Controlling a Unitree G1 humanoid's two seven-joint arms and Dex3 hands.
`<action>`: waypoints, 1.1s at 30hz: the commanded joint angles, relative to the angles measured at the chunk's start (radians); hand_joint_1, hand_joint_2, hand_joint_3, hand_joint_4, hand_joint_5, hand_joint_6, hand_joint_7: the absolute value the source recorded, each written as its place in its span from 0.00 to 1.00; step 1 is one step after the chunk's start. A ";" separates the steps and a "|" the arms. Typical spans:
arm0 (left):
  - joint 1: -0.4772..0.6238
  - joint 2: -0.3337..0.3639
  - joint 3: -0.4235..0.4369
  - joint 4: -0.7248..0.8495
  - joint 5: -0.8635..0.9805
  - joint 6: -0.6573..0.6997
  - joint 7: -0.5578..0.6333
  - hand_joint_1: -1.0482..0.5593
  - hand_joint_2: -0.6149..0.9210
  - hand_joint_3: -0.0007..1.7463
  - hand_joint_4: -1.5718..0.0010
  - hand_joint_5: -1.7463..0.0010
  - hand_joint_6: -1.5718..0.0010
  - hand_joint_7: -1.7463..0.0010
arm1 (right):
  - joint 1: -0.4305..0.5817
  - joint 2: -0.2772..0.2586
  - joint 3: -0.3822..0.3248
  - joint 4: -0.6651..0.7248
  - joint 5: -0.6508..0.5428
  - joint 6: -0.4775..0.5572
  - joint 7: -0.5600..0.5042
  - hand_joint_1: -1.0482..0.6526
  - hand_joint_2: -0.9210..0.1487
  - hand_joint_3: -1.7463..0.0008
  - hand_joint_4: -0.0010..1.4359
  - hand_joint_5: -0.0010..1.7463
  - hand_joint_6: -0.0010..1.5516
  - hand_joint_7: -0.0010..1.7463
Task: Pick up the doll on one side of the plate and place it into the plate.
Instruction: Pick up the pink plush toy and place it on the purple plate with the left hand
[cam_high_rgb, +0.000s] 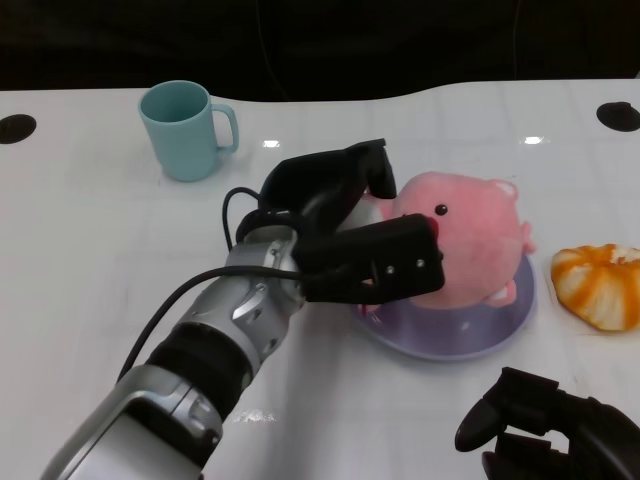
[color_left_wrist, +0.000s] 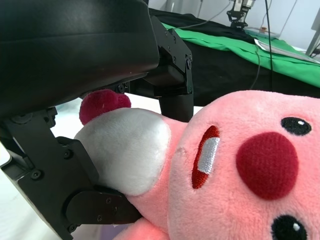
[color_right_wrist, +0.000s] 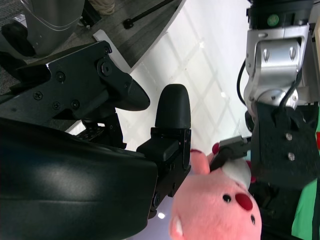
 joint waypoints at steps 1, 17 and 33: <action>-0.055 -0.023 0.001 0.057 -0.005 0.013 0.010 0.52 0.73 0.60 0.42 0.00 0.56 0.00 | 0.008 -0.011 0.000 -0.015 -0.001 -0.008 0.000 0.56 0.26 0.38 0.46 1.00 0.32 0.82; -0.108 -0.054 0.012 0.115 -0.051 0.063 -0.107 0.41 1.00 0.08 0.77 0.35 0.65 0.91 | 0.015 -0.010 0.000 -0.012 0.005 -0.032 0.004 0.56 0.27 0.36 0.46 1.00 0.32 0.83; -0.070 0.038 -0.081 -0.009 0.021 0.091 -0.256 0.19 1.00 0.12 1.00 0.87 0.89 1.00 | 0.016 -0.013 -0.007 -0.014 0.005 -0.024 0.002 0.56 0.28 0.36 0.45 1.00 0.31 0.82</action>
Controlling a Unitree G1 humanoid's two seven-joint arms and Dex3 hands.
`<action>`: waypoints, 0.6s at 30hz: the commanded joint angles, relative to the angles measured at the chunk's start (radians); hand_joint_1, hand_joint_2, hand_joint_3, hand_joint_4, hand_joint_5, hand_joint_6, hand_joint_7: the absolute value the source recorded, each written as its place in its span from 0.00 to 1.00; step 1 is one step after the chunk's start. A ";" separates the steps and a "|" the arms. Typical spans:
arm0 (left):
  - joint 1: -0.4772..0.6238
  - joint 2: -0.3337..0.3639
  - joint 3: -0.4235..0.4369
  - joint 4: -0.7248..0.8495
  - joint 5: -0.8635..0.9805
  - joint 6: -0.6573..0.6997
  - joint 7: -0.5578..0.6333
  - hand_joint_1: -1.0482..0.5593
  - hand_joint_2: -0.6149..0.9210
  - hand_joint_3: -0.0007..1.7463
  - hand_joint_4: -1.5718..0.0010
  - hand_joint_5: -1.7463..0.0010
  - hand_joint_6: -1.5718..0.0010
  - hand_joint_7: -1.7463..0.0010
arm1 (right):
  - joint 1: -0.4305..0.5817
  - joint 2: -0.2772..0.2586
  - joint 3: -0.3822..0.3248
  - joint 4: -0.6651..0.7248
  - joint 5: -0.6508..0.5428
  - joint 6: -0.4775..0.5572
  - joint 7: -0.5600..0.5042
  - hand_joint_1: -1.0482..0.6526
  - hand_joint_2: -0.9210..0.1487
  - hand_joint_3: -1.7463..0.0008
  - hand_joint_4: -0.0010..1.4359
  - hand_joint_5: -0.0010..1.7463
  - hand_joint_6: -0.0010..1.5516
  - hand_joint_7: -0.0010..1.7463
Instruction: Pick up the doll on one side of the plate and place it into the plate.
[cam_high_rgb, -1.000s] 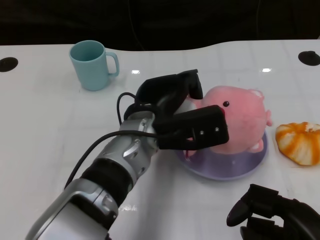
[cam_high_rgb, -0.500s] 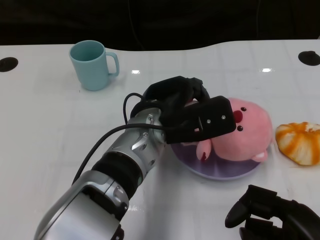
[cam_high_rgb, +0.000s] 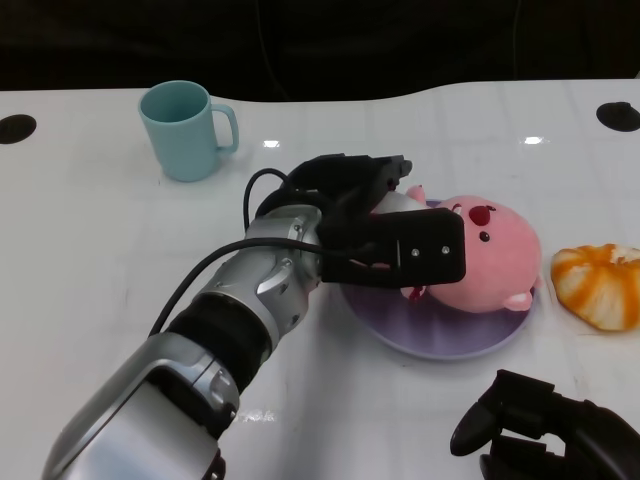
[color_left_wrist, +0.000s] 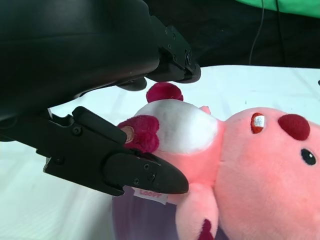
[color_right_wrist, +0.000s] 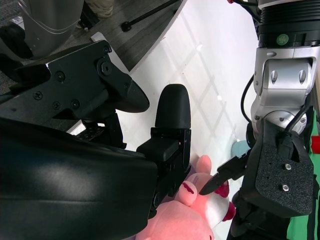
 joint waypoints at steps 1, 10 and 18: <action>0.018 0.041 -0.004 -0.060 0.003 0.008 -0.043 0.19 1.00 0.11 1.00 0.89 0.90 1.00 | 0.006 -0.013 -0.018 -0.006 0.006 -0.011 0.004 0.56 0.28 0.36 0.45 1.00 0.31 0.82; 0.117 0.134 0.012 -0.286 -0.006 0.020 -0.115 0.17 1.00 0.11 1.00 0.91 0.91 1.00 | -0.002 -0.009 -0.017 0.001 0.003 -0.005 0.003 0.55 0.28 0.36 0.45 1.00 0.32 0.82; 0.226 0.206 0.059 -0.507 -0.040 0.027 -0.162 0.19 1.00 0.10 0.99 0.88 0.91 1.00 | -0.008 -0.011 -0.025 0.006 0.008 -0.008 0.008 0.56 0.28 0.36 0.45 1.00 0.32 0.82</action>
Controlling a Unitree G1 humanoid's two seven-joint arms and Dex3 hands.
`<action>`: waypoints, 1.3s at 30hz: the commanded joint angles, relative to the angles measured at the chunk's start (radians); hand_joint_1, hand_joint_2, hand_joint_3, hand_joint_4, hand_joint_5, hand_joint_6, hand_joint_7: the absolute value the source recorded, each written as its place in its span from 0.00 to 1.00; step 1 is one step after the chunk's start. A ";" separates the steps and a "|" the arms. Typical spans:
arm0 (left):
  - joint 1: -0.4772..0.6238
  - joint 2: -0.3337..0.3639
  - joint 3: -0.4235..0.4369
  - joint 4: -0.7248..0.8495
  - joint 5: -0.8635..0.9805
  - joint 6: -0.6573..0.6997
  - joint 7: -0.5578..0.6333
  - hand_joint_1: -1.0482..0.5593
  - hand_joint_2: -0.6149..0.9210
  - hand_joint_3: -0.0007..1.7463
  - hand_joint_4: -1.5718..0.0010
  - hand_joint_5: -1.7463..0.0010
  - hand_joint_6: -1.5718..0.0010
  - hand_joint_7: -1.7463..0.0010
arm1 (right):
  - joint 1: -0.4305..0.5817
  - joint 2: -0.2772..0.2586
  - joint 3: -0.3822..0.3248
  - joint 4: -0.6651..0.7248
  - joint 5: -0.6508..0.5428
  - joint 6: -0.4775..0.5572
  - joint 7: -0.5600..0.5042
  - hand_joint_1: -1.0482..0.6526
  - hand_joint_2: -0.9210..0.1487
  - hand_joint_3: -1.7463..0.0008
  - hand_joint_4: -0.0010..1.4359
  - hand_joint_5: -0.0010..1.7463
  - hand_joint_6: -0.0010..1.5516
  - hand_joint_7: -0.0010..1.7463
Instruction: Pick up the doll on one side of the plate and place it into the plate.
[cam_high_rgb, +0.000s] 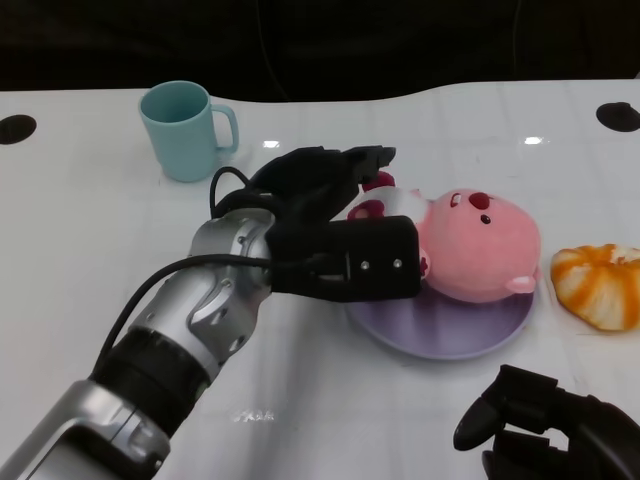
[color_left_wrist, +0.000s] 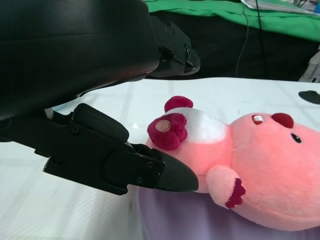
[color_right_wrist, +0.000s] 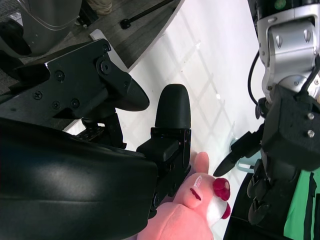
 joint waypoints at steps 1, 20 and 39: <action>0.046 0.042 0.031 -0.091 -0.021 0.004 -0.031 0.19 1.00 0.10 0.99 0.87 0.91 1.00 | 0.002 -0.012 -0.013 0.004 0.005 -0.007 0.004 0.56 0.28 0.36 0.45 1.00 0.32 0.82; 0.464 0.015 0.279 -0.530 -0.374 -0.105 -0.011 0.39 0.99 0.01 0.91 0.40 0.68 0.88 | -0.002 -0.014 -0.014 0.005 0.001 -0.001 0.008 0.56 0.28 0.37 0.45 1.00 0.32 0.82; 0.846 -0.079 0.375 -0.901 -0.811 0.144 -0.029 0.63 0.65 0.82 0.43 0.22 0.46 0.37 | -0.008 -0.016 -0.020 -0.001 0.011 0.010 0.010 0.55 0.27 0.37 0.46 1.00 0.32 0.82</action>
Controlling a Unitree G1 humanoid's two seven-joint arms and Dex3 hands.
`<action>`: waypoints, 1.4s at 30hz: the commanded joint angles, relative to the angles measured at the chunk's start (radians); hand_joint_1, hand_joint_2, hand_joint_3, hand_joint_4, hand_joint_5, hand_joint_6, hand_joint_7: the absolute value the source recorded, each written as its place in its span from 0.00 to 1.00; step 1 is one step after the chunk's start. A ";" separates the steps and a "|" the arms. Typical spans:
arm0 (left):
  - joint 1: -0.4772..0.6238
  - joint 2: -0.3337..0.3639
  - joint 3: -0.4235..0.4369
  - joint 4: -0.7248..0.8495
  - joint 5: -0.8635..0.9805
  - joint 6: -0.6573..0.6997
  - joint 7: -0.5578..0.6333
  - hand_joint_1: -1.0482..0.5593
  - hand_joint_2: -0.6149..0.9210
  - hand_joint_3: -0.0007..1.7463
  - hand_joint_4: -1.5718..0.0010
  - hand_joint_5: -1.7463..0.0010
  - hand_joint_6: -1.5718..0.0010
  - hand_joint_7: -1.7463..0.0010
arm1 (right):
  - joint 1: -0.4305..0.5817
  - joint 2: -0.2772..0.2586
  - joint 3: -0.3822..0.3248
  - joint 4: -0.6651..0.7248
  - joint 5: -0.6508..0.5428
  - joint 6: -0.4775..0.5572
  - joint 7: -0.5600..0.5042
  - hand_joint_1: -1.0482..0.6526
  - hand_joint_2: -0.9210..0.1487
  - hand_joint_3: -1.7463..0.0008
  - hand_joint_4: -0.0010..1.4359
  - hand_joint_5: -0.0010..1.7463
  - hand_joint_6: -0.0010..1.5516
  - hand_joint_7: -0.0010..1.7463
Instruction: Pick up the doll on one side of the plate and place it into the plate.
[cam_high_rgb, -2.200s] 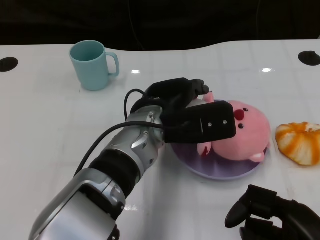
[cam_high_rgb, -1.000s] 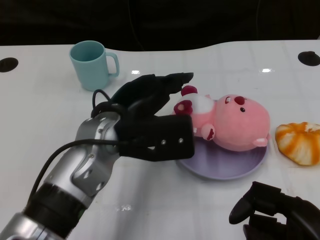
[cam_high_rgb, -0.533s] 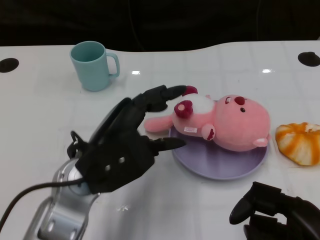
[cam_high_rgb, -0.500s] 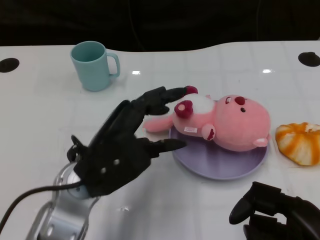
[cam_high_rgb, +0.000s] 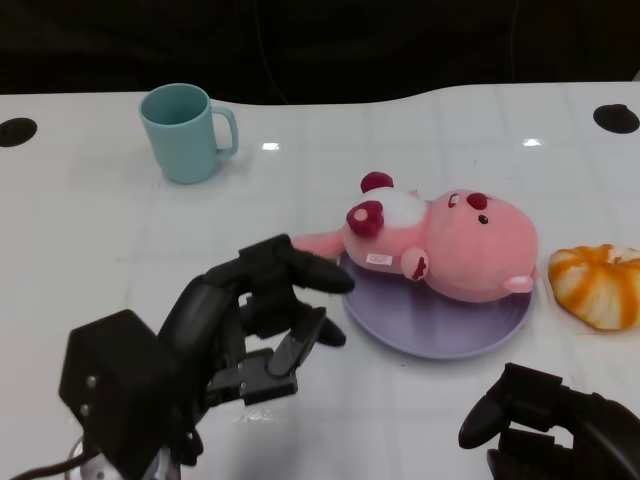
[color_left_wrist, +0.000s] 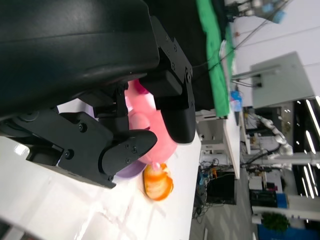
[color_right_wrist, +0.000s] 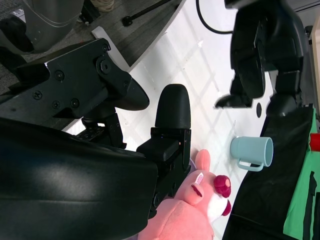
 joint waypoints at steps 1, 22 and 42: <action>0.043 -0.011 0.015 -0.077 -0.043 0.094 0.030 0.64 0.64 0.85 0.43 0.20 0.45 0.36 | -0.001 -0.007 -0.006 -0.008 0.011 0.005 0.000 0.55 0.27 0.37 0.46 1.00 0.32 0.82; 0.239 -0.011 0.076 -0.296 -0.191 0.417 0.116 0.61 0.67 0.86 0.41 0.00 0.51 0.00 | -0.010 -0.016 -0.026 -0.001 0.024 0.009 0.009 0.55 0.27 0.37 0.46 1.00 0.33 0.82; 0.180 0.015 0.101 -0.234 -0.211 0.450 0.099 0.61 0.65 0.86 0.42 0.00 0.50 0.01 | -0.027 -0.021 -0.026 0.023 0.007 -0.009 0.008 0.56 0.27 0.38 0.46 1.00 0.32 0.82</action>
